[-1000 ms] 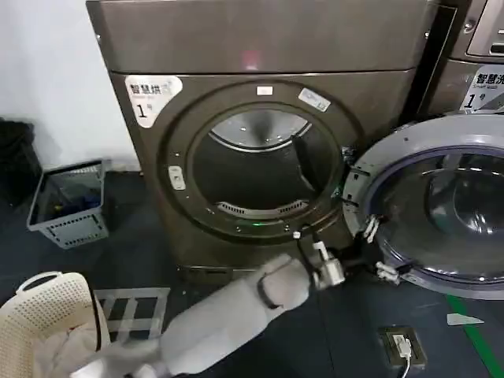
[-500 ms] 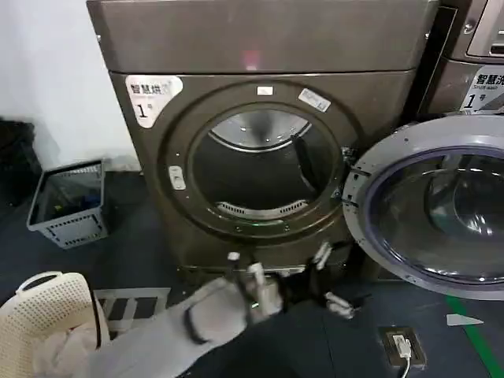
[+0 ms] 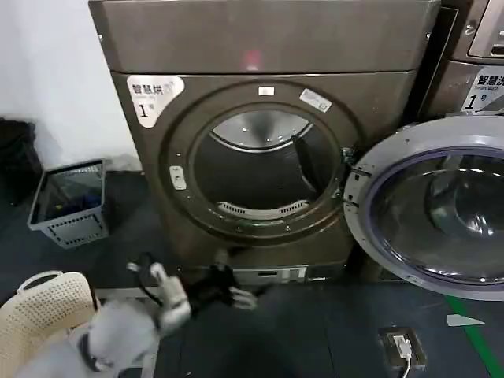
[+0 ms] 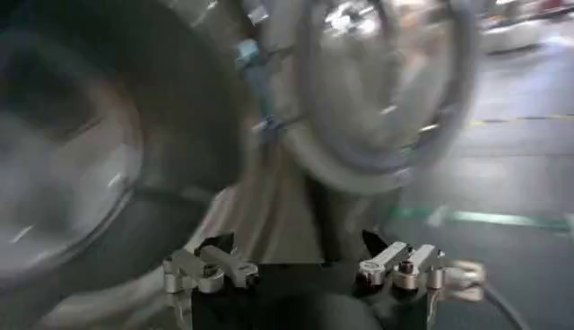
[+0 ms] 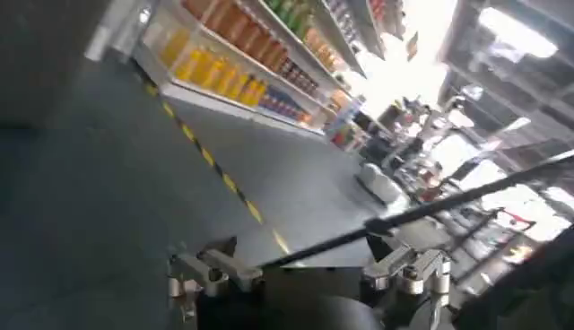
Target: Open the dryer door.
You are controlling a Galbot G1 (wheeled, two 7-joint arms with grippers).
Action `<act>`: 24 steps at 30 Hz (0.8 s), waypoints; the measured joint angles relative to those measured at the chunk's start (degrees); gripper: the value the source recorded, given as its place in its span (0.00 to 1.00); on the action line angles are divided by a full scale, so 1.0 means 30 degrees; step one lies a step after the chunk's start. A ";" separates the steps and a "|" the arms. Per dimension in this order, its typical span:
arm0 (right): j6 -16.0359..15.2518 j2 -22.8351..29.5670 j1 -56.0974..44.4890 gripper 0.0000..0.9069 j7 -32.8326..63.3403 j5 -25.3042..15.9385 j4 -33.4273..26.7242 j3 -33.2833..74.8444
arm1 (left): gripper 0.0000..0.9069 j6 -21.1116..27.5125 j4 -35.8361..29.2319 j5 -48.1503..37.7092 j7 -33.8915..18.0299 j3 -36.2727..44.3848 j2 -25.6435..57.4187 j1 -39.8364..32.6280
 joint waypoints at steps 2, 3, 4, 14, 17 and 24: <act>0.0174 0.0076 0.0093 1.00 0.0006 -0.0162 -0.0244 0.0220 | 1.00 0.0376 0.0118 -0.0352 -0.0350 -0.1234 0.0144 0.0702; 0.0206 0.0117 0.0139 1.00 0.0004 -0.0236 -0.0377 0.0303 | 1.00 0.0629 0.0212 -0.0614 -0.0500 -0.1750 0.0211 0.0973; 0.0240 0.0182 0.0196 1.00 0.0000 -0.0249 -0.0474 0.0371 | 1.00 0.0943 0.0283 -0.0974 -0.0709 -0.2247 0.0327 0.1257; 0.0310 0.0672 0.0957 1.00 -0.0246 -0.0297 -0.0592 0.0796 | 1.00 0.3792 0.1453 -0.6295 -0.3116 -0.6886 0.1794 0.4251; 0.0309 0.0629 0.1165 1.00 -0.0260 -0.0299 -0.0615 0.0854 | 1.00 0.4309 0.2033 -0.8396 -0.4584 -0.8694 0.2027 0.5628; 0.0309 0.0655 0.1551 1.00 -0.0214 -0.0303 -0.0780 0.0605 | 1.00 0.5530 0.2313 -1.3926 -0.9533 -1.2620 0.1848 0.9366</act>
